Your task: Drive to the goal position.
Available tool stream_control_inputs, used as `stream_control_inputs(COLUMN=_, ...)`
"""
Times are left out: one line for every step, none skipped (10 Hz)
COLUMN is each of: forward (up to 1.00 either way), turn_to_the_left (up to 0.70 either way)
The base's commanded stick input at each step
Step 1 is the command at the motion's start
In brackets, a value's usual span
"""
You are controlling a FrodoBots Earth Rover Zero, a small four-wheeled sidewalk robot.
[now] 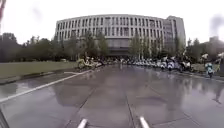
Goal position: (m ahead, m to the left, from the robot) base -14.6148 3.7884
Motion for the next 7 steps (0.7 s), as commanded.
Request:
stream_control_inputs(forward=0.0, turn_to_the_left=0.02)
stream_control_inputs(forward=0.0, turn_to_the_left=0.03)
stream_control_inputs(forward=0.0, turn_to_the_left=0.05)
stream_control_inputs(forward=0.0, turn_to_the_left=0.05)
stream_control_inputs(forward=0.0, turn_to_the_left=0.05)
stream_control_inputs(forward=0.0, turn_to_the_left=0.05)
stream_control_inputs(forward=0.05, turn_to_the_left=0.01)
